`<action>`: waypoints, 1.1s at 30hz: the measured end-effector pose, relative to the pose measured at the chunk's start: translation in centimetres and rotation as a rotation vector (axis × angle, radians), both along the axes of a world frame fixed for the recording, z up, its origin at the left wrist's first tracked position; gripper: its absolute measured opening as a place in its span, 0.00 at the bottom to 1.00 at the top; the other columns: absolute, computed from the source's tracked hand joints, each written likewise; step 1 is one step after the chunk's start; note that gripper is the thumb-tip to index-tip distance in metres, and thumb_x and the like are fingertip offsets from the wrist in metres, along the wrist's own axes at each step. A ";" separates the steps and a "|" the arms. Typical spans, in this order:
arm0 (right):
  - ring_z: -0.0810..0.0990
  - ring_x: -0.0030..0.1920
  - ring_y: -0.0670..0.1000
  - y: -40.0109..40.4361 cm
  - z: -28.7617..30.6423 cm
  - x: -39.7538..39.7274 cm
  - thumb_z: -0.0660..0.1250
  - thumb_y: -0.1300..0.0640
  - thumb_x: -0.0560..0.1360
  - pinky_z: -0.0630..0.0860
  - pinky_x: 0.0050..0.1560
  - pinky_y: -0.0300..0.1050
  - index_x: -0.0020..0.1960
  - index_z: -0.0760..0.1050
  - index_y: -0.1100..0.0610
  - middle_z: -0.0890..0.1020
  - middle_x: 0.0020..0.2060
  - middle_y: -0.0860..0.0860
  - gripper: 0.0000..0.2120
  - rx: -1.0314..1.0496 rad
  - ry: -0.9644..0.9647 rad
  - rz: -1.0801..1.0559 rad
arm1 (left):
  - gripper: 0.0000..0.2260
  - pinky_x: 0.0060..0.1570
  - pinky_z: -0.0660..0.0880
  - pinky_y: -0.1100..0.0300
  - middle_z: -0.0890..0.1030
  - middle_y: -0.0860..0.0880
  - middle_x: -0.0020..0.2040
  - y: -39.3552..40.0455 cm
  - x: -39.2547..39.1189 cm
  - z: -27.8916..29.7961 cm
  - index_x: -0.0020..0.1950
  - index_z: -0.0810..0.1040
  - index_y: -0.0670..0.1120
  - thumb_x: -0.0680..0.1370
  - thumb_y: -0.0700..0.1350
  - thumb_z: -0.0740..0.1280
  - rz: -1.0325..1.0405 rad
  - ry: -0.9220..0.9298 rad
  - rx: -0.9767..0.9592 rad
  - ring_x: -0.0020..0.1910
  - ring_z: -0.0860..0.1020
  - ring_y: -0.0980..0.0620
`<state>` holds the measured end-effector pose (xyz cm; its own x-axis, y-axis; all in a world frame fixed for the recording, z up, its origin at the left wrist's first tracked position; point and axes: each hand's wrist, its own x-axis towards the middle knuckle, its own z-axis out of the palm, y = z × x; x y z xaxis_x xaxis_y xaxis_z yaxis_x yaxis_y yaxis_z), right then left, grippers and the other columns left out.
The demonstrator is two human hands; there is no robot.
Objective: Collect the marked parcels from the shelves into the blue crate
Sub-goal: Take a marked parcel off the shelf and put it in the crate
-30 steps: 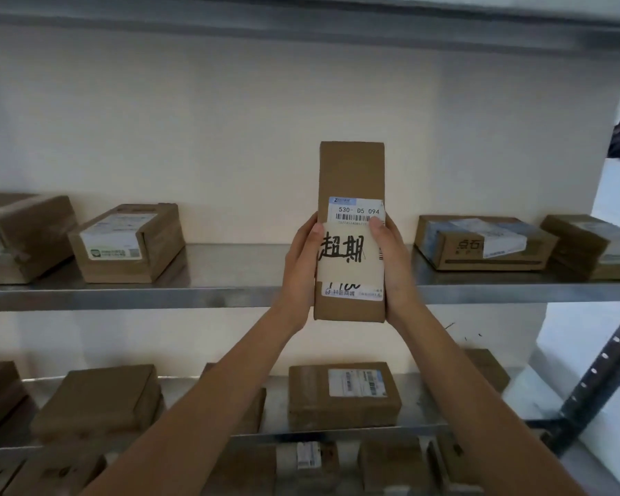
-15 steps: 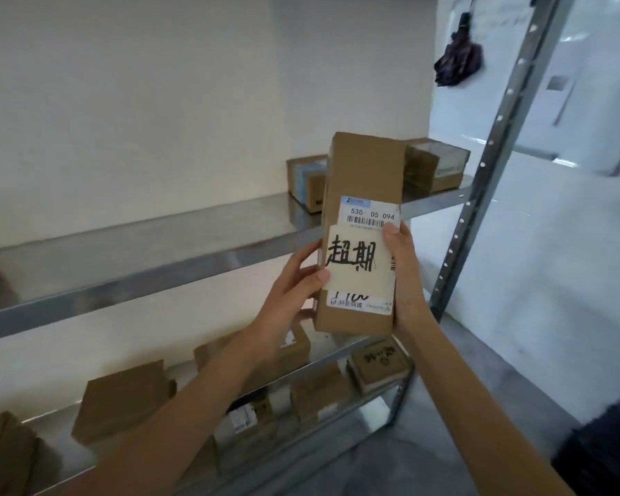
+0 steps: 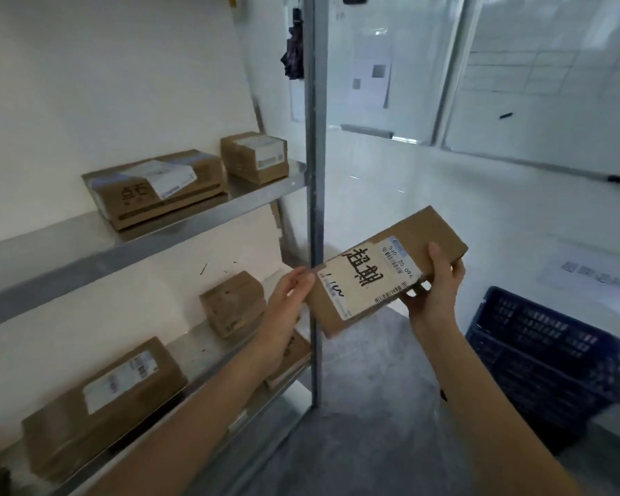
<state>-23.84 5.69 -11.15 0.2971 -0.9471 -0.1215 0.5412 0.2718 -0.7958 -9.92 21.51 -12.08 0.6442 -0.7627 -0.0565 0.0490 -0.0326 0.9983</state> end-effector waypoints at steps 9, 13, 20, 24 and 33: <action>0.76 0.58 0.53 -8.7 -5.9 -14.0 0.62 0.38 0.76 0.75 0.59 0.59 0.65 0.63 0.46 0.75 0.62 0.51 0.22 0.196 0.236 -0.412 | 0.14 0.61 0.76 0.50 0.80 0.52 0.57 -14.5 -11.6 -4.9 0.68 0.72 0.52 0.82 0.47 0.60 -0.048 0.076 -0.040 0.57 0.78 0.53; 0.76 0.53 0.51 -11.8 -9.0 -20.5 0.62 0.37 0.76 0.74 0.55 0.51 0.61 0.73 0.55 0.77 0.55 0.51 0.24 0.188 0.512 -0.527 | 0.12 0.61 0.76 0.47 0.81 0.51 0.58 -21.0 -14.1 -6.3 0.64 0.76 0.52 0.81 0.46 0.63 -0.075 0.031 0.004 0.58 0.78 0.50; 0.76 0.55 0.51 -18.9 -13.2 -27.1 0.61 0.48 0.80 0.73 0.58 0.49 0.67 0.74 0.56 0.80 0.58 0.53 0.19 0.056 0.855 -0.592 | 0.14 0.63 0.73 0.55 0.79 0.47 0.62 -33.7 -18.6 -10.8 0.67 0.76 0.45 0.82 0.41 0.60 -0.206 0.038 0.116 0.60 0.76 0.49; 0.78 0.56 0.53 -25.4 -15.2 -29.2 0.60 0.51 0.81 0.74 0.56 0.49 0.65 0.76 0.57 0.81 0.56 0.53 0.17 0.070 0.918 -0.612 | 0.16 0.54 0.75 0.63 0.80 0.50 0.60 -41.5 -20.8 -13.3 0.67 0.75 0.49 0.83 0.40 0.55 -0.330 0.070 0.145 0.58 0.77 0.53; 0.76 0.60 0.55 -38.0 -19.3 -33.4 0.59 0.54 0.82 0.72 0.60 0.48 0.67 0.73 0.60 0.79 0.60 0.55 0.17 0.184 1.051 -0.594 | 0.18 0.54 0.70 0.67 0.77 0.53 0.60 -55.9 -25.1 -17.5 0.73 0.68 0.45 0.84 0.39 0.54 -0.423 0.096 0.262 0.56 0.73 0.56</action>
